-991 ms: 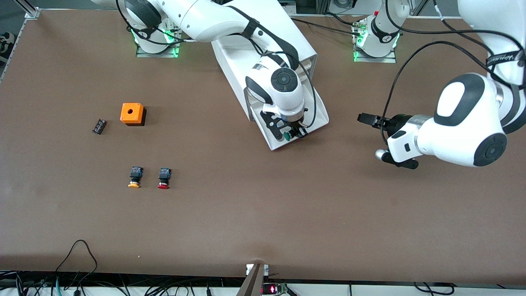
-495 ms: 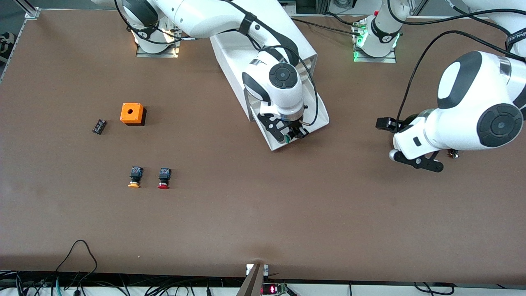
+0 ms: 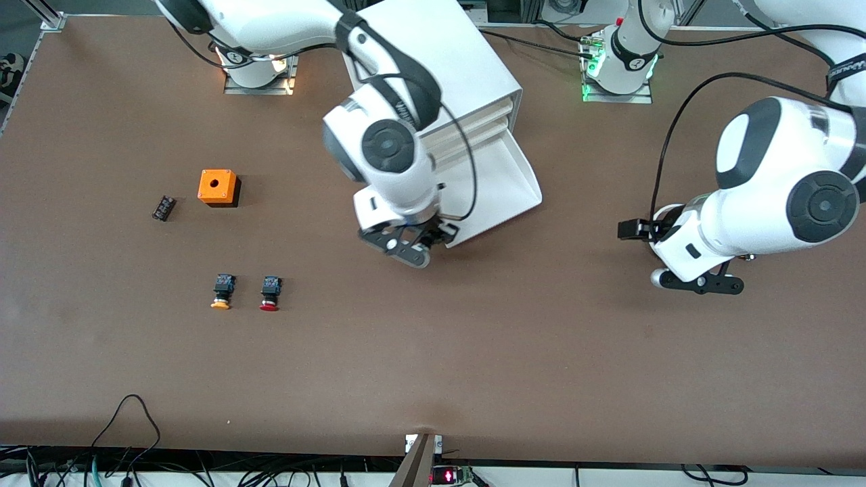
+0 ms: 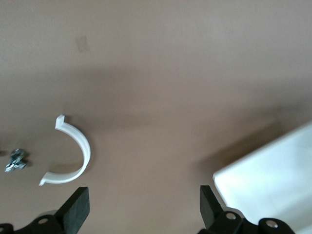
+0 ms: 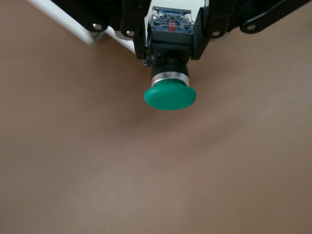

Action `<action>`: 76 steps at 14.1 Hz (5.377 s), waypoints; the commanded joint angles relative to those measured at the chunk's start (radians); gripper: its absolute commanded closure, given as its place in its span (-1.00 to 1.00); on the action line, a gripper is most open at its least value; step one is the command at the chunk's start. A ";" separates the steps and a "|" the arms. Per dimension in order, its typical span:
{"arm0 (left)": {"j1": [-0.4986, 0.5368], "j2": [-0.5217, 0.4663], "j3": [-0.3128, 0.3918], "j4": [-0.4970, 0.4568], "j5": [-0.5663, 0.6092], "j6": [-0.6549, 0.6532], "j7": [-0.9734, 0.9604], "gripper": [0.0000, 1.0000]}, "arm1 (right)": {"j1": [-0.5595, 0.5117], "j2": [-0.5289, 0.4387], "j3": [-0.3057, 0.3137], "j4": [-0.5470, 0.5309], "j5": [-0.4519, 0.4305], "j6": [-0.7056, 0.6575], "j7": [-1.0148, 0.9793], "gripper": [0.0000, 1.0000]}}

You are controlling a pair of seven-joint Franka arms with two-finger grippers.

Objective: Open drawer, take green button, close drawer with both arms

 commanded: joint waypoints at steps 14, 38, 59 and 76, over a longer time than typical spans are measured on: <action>-0.121 0.053 -0.176 -0.571 0.052 0.867 -0.830 -0.97 | -0.348 -0.020 0.014 -0.336 0.012 0.185 -0.726 1.00; -0.211 0.092 -0.377 -0.634 0.081 0.753 -0.990 -0.98 | -0.440 -0.101 0.012 -0.458 0.017 0.276 -0.823 -1.00; -0.112 0.066 -0.418 -0.432 0.084 0.447 -0.798 -0.99 | -0.560 -0.837 -0.111 -0.766 0.012 -0.076 -0.970 -1.00; 0.050 -0.267 -0.052 -0.166 0.118 -0.045 0.208 -0.99 | -0.557 -0.835 -0.103 -0.657 0.018 -0.188 -0.965 -1.00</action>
